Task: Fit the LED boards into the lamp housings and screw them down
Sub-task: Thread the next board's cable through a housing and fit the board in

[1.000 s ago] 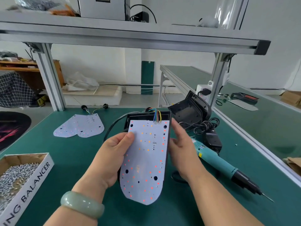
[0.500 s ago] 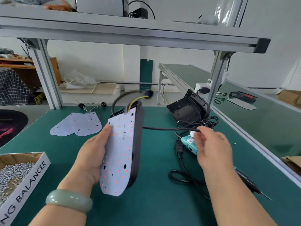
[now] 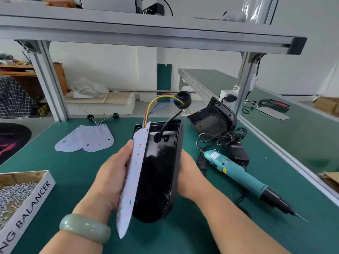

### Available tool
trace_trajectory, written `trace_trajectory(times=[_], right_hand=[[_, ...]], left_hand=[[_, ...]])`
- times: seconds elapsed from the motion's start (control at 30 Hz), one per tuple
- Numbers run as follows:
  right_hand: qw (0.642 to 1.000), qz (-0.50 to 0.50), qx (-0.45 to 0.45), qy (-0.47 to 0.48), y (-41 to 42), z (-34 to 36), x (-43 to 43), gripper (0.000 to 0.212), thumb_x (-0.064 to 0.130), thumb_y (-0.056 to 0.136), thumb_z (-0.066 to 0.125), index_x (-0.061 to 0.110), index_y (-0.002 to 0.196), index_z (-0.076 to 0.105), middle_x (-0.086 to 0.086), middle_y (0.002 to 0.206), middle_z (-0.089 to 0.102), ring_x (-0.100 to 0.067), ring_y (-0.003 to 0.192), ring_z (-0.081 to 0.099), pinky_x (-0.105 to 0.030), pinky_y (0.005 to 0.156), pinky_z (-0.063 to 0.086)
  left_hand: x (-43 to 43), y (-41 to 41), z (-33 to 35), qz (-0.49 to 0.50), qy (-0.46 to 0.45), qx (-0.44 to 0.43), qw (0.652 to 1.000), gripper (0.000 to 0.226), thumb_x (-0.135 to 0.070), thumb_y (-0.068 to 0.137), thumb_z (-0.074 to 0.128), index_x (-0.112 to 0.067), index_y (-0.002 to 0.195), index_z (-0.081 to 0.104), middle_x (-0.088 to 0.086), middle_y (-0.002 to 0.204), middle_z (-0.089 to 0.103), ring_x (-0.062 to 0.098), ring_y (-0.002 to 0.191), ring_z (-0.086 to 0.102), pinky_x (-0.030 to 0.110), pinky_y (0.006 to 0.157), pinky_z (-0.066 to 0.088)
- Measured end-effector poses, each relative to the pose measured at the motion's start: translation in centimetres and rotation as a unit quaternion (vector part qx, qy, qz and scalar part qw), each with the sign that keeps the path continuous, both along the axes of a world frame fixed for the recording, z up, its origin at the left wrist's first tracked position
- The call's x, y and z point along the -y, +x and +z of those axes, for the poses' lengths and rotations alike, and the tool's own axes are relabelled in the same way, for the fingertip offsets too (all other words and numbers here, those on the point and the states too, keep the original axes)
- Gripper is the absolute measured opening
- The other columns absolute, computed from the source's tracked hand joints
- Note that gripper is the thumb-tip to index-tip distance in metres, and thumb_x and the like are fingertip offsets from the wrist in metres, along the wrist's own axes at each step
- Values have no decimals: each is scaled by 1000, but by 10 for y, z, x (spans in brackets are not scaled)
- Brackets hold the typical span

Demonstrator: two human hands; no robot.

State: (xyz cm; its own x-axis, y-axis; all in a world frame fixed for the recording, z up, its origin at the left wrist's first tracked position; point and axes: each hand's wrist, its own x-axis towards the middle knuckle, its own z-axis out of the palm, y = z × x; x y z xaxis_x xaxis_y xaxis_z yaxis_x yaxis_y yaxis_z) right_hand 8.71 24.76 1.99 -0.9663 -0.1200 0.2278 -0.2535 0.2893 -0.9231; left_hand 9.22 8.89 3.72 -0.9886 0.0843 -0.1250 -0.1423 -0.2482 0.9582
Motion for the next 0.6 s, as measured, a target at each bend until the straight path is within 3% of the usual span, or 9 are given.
trace_trajectory(times=[0.1, 0.17, 0.2, 0.27, 0.33, 0.47, 0.53, 0.57, 0.6], right_hand=[[998, -57, -33, -15, 0, 1, -7, 9, 8, 88, 63, 12, 85, 69, -12, 85, 71, -10, 74, 56, -40, 70, 53], [989, -135, -36, -47, -2, 1, -16, 35, 20, 87, 68, 15, 56, 53, 1, 52, 52, -4, 52, 38, -29, 46, 37], [983, -168, -17, -69, -3, 0, -20, 46, 25, 85, 70, 17, 51, 40, 9, 45, 37, -4, 45, 28, -22, 42, 27], [965, -221, 27, -136, -6, -1, -24, 52, 26, 84, 71, 21, 53, 29, 9, 49, 26, -6, 42, 17, -19, 40, 18], [950, -253, 71, -166, -9, -3, -26, 50, 23, 83, 70, 21, 56, 27, 0, 57, 27, -10, 45, 16, -21, 41, 16], [955, -256, 95, -119, -13, -7, -24, 50, 25, 83, 65, 21, 52, 27, 11, 46, 25, -12, 48, 19, -23, 43, 18], [970, -221, 82, -52, -11, -7, -22, 33, 31, 86, 60, 20, 56, 48, 16, 52, 41, -11, 51, 32, -23, 47, 27], [977, -190, 91, -34, -9, -5, -20, 19, 36, 87, 56, 24, 72, 60, 17, 68, 53, -8, 55, 41, -22, 52, 33], [981, -156, 114, -33, -8, -4, -17, 14, 42, 87, 53, 31, 87, 62, 16, 86, 59, -3, 56, 49, -20, 56, 38]], left_hand=[[10, -3, -2, -5, -18, -38, 999, 52, -57, 80, 58, -19, 48, 41, 7, 54, 31, 18, 43, 31, 19, 43, 28], [15, -2, 1, 2, 1, -45, 999, 52, -61, 72, 63, -20, 54, 35, 15, 66, 25, 27, 53, 29, 23, 48, 27], [16, -1, 4, 18, 16, -38, 999, 56, -65, 66, 64, -19, 54, 37, 17, 69, 31, 31, 57, 33, 25, 51, 29], [17, 1, 6, 68, 20, -30, 997, 58, -72, 62, 60, -17, 47, 50, 12, 55, 46, 24, 48, 47, 22, 49, 36], [13, 3, 7, 112, -16, -36, 993, 55, -72, 67, 54, -23, 43, 60, -8, 42, 50, 13, 37, 47, 24, 49, 38], [1, 8, 10, 116, -45, -38, 991, 51, -70, 73, 58, -27, 47, 66, -8, 48, 58, 13, 44, 54, 32, 62, 45], [1, 9, 12, 118, -68, -39, 990, 49, -69, 72, 60, -27, 48, 67, -6, 51, 60, 14, 47, 55, 33, 65, 47], [3, 8, 12, 124, -74, -41, 989, 50, -68, 75, 59, -27, 47, 64, -5, 51, 59, 14, 47, 54, 33, 65, 47], [6, 7, 12, 129, -74, -40, 988, 51, -66, 78, 58, -27, 46, 63, -5, 50, 57, 15, 47, 53, 33, 65, 46]])
